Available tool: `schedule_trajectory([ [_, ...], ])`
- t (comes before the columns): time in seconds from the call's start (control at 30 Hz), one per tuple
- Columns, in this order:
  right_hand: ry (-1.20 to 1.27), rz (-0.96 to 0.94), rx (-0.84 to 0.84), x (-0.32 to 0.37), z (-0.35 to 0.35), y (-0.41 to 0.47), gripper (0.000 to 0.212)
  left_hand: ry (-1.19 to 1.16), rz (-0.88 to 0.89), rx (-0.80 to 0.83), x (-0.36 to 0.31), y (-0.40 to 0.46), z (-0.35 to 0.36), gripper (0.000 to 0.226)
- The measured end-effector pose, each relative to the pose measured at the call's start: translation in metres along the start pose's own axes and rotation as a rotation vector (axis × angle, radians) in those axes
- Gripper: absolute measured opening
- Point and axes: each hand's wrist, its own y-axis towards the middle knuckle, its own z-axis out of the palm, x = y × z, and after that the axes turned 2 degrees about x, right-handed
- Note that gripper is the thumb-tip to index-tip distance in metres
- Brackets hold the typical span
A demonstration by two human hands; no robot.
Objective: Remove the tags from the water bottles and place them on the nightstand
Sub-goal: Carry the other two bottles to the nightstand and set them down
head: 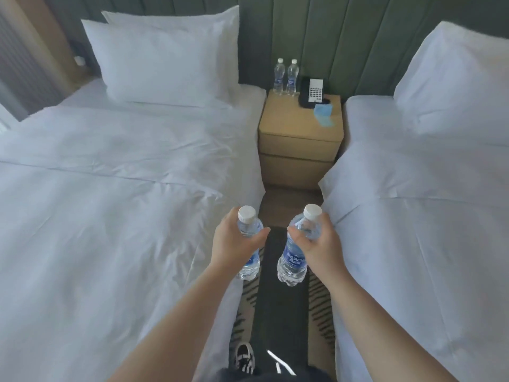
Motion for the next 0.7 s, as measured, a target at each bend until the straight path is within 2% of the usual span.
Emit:
schedule_trajectory([
  [0.27,-0.042,0.035,-0.06,0.001,0.019,0.134,0.04,-0.012,0.027,0.023,-0.005,0.154,0.023,0.036],
  [0.5,-0.062,0.032,-0.062,-0.027,0.017,0.281,0.039,-0.043,0.008,0.035,-0.017,0.286,0.086,0.035],
  [0.7,-0.035,0.037,-0.009,-0.037,-0.002,0.419,0.046,-0.034,-0.006,0.025,-0.058,0.407,0.14,0.036],
])
